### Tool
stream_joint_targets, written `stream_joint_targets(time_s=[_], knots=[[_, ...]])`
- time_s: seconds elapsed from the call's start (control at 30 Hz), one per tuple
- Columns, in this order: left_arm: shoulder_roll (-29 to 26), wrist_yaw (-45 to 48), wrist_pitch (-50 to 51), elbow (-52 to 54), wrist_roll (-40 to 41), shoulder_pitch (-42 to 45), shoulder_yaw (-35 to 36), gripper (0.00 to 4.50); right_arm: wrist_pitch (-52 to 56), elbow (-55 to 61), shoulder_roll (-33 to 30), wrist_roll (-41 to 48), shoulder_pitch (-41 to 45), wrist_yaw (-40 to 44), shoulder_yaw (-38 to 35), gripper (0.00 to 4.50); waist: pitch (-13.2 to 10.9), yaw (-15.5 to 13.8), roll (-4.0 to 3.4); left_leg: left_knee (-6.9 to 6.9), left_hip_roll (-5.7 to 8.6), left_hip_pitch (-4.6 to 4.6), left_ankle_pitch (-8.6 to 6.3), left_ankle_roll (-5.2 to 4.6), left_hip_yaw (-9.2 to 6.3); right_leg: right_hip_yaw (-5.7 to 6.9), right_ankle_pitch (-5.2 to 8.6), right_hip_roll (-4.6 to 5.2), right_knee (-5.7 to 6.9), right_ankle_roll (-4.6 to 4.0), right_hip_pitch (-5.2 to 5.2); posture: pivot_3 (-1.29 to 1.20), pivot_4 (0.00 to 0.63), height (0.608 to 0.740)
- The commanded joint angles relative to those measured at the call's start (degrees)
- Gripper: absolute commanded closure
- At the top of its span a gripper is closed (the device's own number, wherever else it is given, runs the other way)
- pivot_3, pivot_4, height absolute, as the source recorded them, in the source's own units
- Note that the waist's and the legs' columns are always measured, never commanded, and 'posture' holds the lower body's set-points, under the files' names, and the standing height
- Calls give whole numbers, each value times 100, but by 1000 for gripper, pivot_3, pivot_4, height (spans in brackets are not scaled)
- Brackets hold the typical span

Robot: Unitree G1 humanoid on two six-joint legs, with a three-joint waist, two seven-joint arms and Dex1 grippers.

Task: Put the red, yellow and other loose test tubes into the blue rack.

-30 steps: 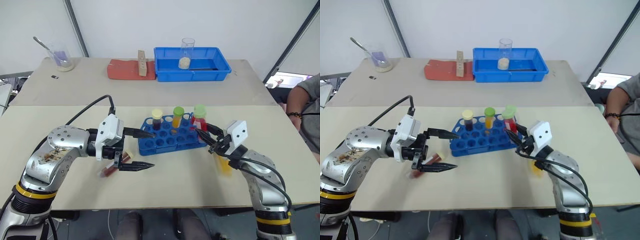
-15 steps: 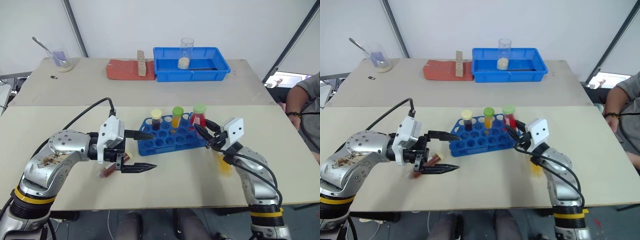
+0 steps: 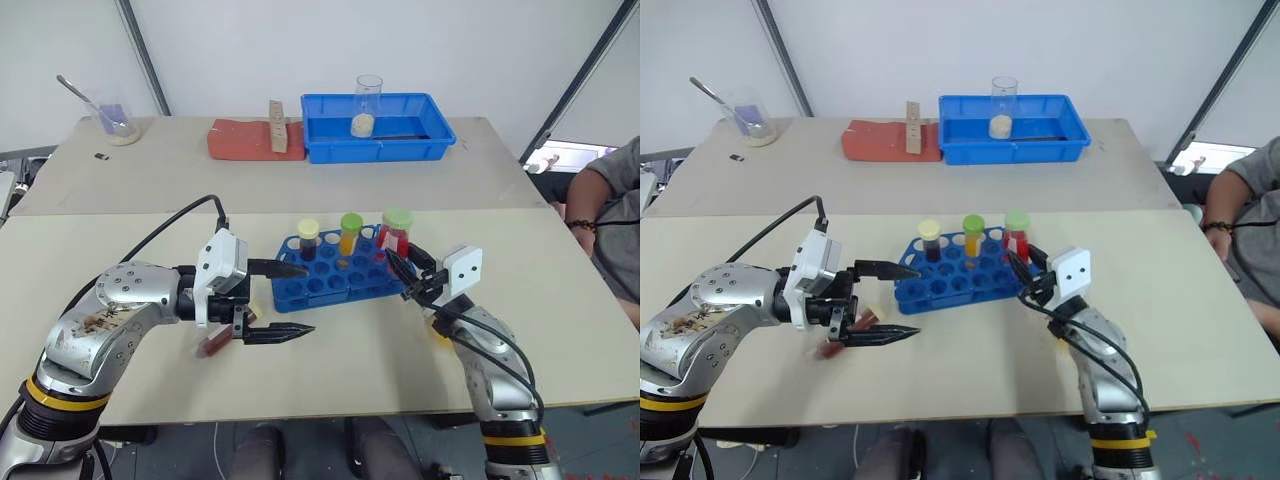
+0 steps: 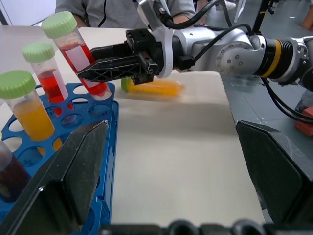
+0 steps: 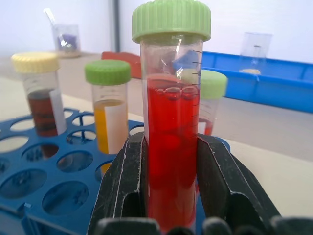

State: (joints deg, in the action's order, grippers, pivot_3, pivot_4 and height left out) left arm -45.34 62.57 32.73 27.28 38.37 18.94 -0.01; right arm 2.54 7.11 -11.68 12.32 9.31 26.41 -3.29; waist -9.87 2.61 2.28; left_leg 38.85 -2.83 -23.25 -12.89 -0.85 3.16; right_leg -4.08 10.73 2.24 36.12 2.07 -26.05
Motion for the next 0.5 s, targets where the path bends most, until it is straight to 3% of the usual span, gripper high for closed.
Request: stream_joint_targets(time_s=[0.03, 0.43, 0.47, 0.5], knots=[[37, -73, -31, 200, 70, 7, 58, 0, -82, 28, 169, 248, -16, -201, -183, 3501, 0, 0, 0, 0, 0, 0, 0, 0, 0, 0, 0, 0, 0, 0, 0, 0, 150, 740], [136, -178, -46, 209, 47, -45, 22, 0, -258, 210, 0, 168, -387, -90, -93, 3501, 0, -20, 0, -1, 0, -1, 0, 0, -1, 1, 2, 0, -2, -2, 0, 0, 150, 740], [147, -200, -31, 202, 49, -34, 20, 0, -162, 264, -63, 165, -397, -86, -94, 2447, 0, -21, 0, -1, 0, -1, 0, 0, 0, 0, 3, 1, -2, -3, 0, 0, 150, 740], [164, -232, -12, 208, 54, -22, 14, 0, -50, 321, -130, 164, -411, -100, -102, 2115, 0, -22, 0, 0, 1, -2, 0, 0, 0, 0, 5, 1, -3, -8, 0, 0, 150, 740]])
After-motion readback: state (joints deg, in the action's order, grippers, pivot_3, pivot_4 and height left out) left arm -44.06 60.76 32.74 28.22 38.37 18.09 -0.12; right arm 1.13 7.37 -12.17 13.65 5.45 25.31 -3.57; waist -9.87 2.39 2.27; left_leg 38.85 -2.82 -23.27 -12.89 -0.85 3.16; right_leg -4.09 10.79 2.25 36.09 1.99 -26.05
